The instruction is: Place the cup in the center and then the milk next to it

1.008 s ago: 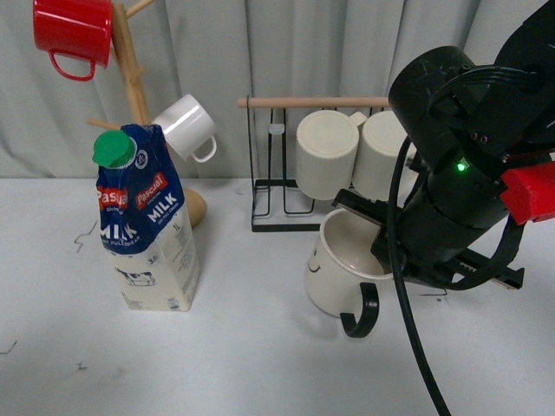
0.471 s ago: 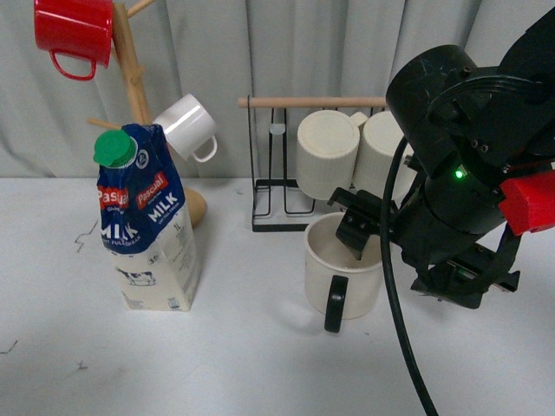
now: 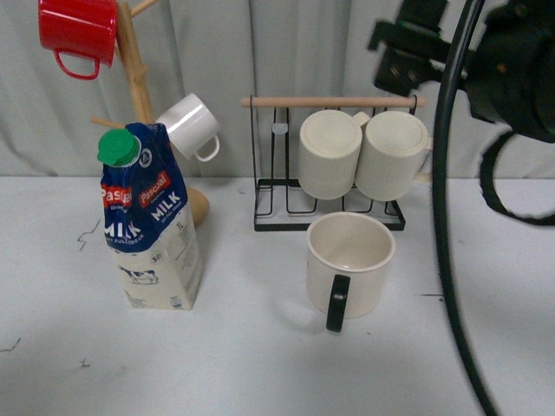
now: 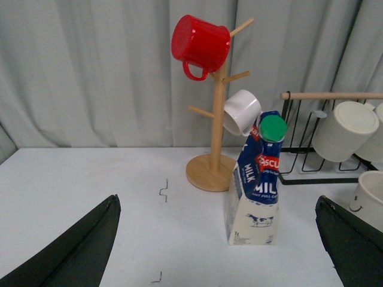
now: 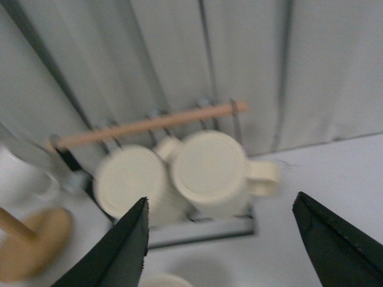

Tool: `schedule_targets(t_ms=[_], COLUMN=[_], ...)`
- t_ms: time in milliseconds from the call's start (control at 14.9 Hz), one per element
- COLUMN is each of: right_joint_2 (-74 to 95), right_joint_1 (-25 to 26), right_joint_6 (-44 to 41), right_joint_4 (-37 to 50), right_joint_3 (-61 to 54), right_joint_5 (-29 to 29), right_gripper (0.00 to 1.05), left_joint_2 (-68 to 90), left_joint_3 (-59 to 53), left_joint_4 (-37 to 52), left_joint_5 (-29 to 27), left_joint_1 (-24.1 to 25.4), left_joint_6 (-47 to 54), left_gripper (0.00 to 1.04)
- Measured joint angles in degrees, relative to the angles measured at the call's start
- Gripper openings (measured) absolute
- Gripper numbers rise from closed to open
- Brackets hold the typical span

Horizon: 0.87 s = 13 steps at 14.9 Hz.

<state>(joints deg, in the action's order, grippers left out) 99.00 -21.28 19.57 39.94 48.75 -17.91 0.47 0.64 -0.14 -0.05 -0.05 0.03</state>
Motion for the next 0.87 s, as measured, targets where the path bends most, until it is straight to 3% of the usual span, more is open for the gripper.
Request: schedule_targets(t_ms=[67, 202, 403, 471, 538, 874], right_joint_2=[-1.27, -8.85, -18.64, -21.03, -22.36, -38.49], right_joint_1=[1.95, 6.64, 9.92, 11.34, 12.57, 16.48], right_joint_6=[-8.39, -16.33, -18.62, -19.19, -19.19, -19.19], right_joint_4=[10.08, 21.16, 21.24, 20.35, 25.31, 15.37], right_joint_3=[-9.4, -20.2, -30.73, -33.57, -36.09, -44.0], right_joint_5=[-0.07, 1.99, 6.93, 7.76, 8.76, 12.74], right_gripper=[0.69, 0.44, 0.05, 0.02, 0.02, 0.02], left_joint_2=[0.0, 0.0, 0.0, 0.0, 0.0, 0.0], left_joint_3=[0.0, 0.0, 0.0, 0.0, 0.0, 0.0], left_joint_4=[-0.13, -0.02, -0.04, -0.04, -0.07, -0.07], left_joint_5=[-0.11, 0.04, 0.04, 0.04, 0.07, 0.04], left_joint_1=[0.09, 0.09, 0.09, 0.09, 0.09, 0.09], left_joint_6=[-0.02, 0.0, 0.0, 0.0, 0.0, 0.0], left_gripper=[0.98, 0.98, 0.98, 0.98, 0.98, 0.98])
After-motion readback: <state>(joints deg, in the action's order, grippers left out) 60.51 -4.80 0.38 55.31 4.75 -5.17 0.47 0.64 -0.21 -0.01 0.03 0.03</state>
